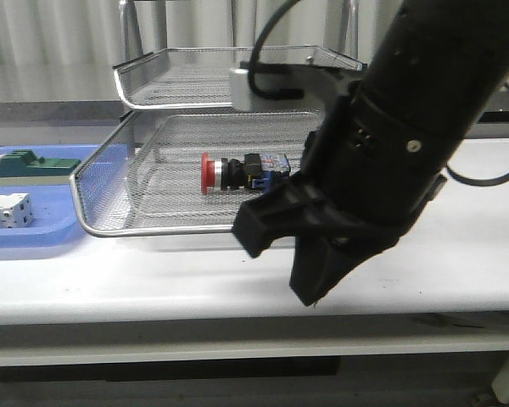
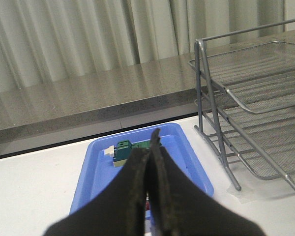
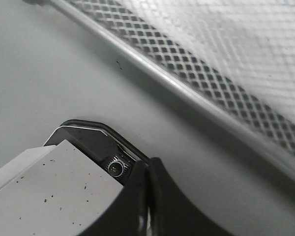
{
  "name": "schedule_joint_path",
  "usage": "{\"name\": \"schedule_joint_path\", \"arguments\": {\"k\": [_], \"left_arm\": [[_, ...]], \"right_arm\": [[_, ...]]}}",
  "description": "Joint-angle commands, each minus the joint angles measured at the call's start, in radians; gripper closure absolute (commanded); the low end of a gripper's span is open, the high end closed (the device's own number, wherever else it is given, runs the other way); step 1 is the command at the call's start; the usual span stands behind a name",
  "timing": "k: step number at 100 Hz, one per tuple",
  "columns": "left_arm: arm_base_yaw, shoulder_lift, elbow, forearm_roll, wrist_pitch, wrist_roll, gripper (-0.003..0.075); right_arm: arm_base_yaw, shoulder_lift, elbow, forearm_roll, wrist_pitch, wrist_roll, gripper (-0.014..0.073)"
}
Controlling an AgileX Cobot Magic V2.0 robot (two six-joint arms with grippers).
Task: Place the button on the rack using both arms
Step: 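Push the middle wire tray back into the rack with the right gripper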
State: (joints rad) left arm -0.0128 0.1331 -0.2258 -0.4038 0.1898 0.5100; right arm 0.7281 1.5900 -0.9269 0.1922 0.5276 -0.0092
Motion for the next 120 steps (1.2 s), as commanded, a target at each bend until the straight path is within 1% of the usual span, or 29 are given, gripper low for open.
{"name": "schedule_joint_path", "arguments": {"k": [1,14,31,40,50,65,84,102,120], "left_arm": [[0.001,0.011,-0.027,-0.015,-0.084,-0.010,0.0741],[0.001,0.011,-0.027,-0.015,-0.084,-0.010,0.0741],[0.001,0.011,-0.027,-0.015,-0.084,-0.010,0.0741],[0.001,0.011,-0.027,-0.015,-0.084,-0.010,0.0741],[0.001,0.011,-0.027,-0.015,-0.084,-0.010,0.0741],[0.001,0.011,-0.027,-0.015,-0.084,-0.010,0.0741],[0.001,0.011,-0.027,-0.015,-0.084,-0.010,0.0741],[0.001,0.011,-0.027,-0.015,-0.084,-0.010,0.0741],[0.001,0.011,-0.027,-0.015,-0.084,-0.010,0.0741]], "right_arm": [[0.012,0.011,-0.056,-0.023,-0.042,-0.011,0.0659],[0.017,0.049,-0.095,-0.067,-0.042,-0.011,0.0659],[0.016,0.060,-0.144,-0.192,-0.050,-0.011,0.0659],[0.005,0.066,-0.166,-0.236,-0.066,-0.011,0.0659],[-0.023,0.075,-0.180,-0.247,-0.101,-0.011,0.0659],[-0.079,0.114,-0.227,-0.251,-0.102,-0.011,0.0659],[-0.136,0.190,-0.326,-0.306,-0.105,-0.011,0.0659],[-0.168,0.255,-0.416,-0.342,-0.106,-0.011,0.0659],[-0.187,0.265,-0.464,-0.349,-0.109,-0.011,0.0659]]}}
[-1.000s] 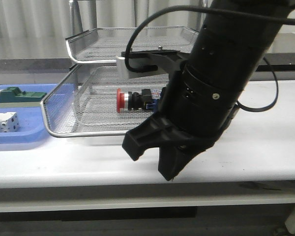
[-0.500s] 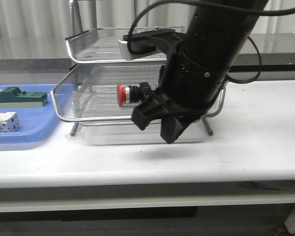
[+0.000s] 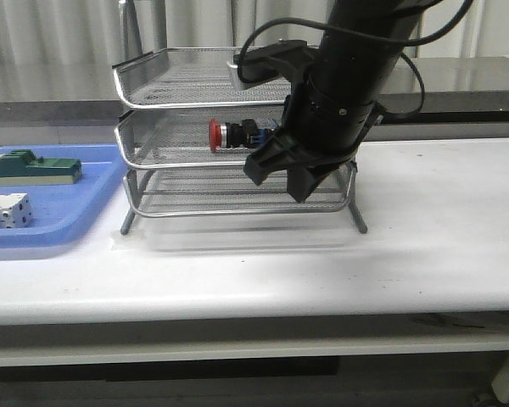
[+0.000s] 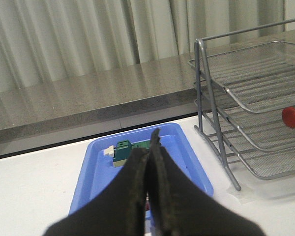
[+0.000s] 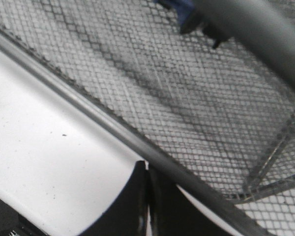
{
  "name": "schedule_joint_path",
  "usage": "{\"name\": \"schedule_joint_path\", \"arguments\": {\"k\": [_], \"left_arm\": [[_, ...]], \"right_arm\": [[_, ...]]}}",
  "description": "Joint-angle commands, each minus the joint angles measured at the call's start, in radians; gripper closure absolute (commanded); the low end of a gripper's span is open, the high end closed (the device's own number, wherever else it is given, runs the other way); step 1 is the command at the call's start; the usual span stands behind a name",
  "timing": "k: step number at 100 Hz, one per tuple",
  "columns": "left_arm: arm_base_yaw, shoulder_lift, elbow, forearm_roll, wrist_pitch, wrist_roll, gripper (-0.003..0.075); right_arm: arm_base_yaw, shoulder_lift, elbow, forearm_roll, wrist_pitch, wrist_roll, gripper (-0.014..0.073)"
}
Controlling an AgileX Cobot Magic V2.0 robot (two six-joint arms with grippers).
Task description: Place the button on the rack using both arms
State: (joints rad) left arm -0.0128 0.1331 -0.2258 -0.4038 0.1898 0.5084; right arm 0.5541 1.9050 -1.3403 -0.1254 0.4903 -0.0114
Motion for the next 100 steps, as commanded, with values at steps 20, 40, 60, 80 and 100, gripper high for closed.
{"name": "schedule_joint_path", "arguments": {"k": [20,40,60,80,100], "left_arm": [[0.001,0.011,-0.027,-0.015,-0.084,-0.009,0.0741],[0.001,0.011,-0.027,-0.015,-0.084,-0.009,0.0741],[0.001,0.011,-0.027,-0.015,-0.084,-0.009,0.0741],[0.001,0.011,-0.027,-0.015,-0.084,-0.009,0.0741],[0.001,0.011,-0.027,-0.015,-0.084,-0.009,0.0741]], "right_arm": [[-0.010,-0.054,-0.069,-0.030,-0.019,-0.008,0.0659],[-0.010,-0.067,-0.069,0.004,0.098,-0.008,0.0659],[-0.010,-0.149,-0.053,0.003,0.138,-0.008,0.0659],[-0.033,-0.280,0.014,-0.020,0.144,-0.008,0.0659],[-0.140,-0.440,0.144,-0.020,0.095,0.036,0.0659]]}}
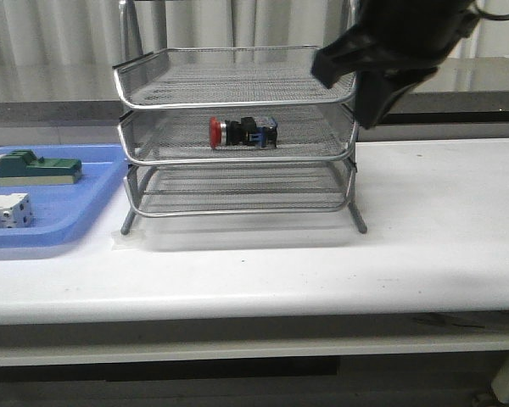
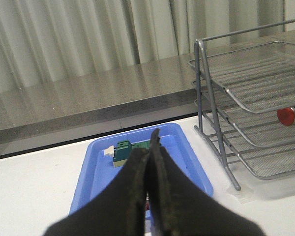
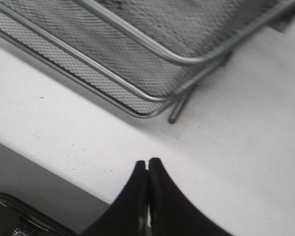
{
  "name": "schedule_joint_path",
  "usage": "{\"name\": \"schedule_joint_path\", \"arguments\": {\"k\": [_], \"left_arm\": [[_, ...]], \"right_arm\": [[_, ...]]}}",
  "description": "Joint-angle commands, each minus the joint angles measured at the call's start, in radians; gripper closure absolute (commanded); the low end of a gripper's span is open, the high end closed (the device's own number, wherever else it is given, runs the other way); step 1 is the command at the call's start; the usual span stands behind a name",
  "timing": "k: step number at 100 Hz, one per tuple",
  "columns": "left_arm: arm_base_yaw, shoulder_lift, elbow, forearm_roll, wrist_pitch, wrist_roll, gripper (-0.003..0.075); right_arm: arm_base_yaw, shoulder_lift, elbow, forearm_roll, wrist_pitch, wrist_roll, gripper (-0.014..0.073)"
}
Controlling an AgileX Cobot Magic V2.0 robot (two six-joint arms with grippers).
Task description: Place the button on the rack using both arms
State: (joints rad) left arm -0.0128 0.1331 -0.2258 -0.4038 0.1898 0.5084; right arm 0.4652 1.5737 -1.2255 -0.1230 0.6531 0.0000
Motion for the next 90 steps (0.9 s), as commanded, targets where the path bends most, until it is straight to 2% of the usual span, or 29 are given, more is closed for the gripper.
{"name": "schedule_joint_path", "arguments": {"k": [1,25,39,65,90], "left_arm": [[0.001,0.011,-0.027,-0.015,-0.084,-0.009,0.0741],[0.001,0.011,-0.027,-0.015,-0.084,-0.009,0.0741],[0.001,0.011,-0.027,-0.015,-0.084,-0.009,0.0741],[0.001,0.011,-0.027,-0.015,-0.084,-0.009,0.0741],[0.001,0.011,-0.027,-0.015,-0.084,-0.009,0.0741]], "right_arm": [[-0.056,-0.122,0.034,-0.024,-0.072,0.027,0.0659],[-0.217,-0.375,0.234,-0.027,-0.142,0.037,0.0659],[-0.270,-0.553,0.370,-0.027,-0.209,0.043,0.0659],[-0.293,-0.881,0.602,-0.026,-0.291,0.082,0.0659],[-0.293,-1.123,0.707,-0.026,-0.289,0.095,0.0659]]}}
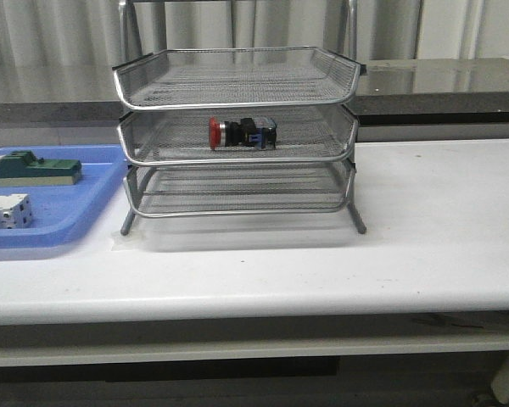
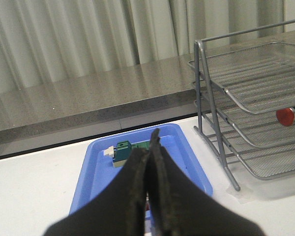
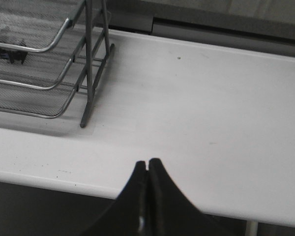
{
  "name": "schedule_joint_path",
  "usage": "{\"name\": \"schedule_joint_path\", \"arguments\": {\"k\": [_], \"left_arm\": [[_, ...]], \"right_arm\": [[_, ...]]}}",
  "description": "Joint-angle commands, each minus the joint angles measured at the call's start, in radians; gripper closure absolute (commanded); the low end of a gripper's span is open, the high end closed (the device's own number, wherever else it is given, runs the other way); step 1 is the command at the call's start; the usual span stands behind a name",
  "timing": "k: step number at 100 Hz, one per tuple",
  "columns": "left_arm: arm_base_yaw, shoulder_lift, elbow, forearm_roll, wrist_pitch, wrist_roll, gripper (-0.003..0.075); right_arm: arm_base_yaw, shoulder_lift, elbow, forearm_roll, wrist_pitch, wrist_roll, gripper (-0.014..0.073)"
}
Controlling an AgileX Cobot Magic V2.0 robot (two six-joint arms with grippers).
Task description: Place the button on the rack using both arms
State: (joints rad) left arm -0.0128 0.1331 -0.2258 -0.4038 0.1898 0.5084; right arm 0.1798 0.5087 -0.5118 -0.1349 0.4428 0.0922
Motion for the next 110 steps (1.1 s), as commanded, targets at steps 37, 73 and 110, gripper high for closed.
{"name": "schedule_joint_path", "arguments": {"k": [37,73,110], "left_arm": [[0.001,0.011,-0.027,-0.015,-0.084,-0.009,0.0741],[0.001,0.011,-0.027,-0.015,-0.084,-0.009,0.0741],[0.001,0.011,-0.027,-0.015,-0.084,-0.009,0.0741]], "right_arm": [[-0.008,-0.131,0.003,-0.014,-0.078,0.002,0.0659],[-0.008,-0.131,0.003,-0.014,-0.078,0.002,0.0659],[-0.074,-0.215,0.133,0.029,-0.214,-0.016,0.0659]]}}
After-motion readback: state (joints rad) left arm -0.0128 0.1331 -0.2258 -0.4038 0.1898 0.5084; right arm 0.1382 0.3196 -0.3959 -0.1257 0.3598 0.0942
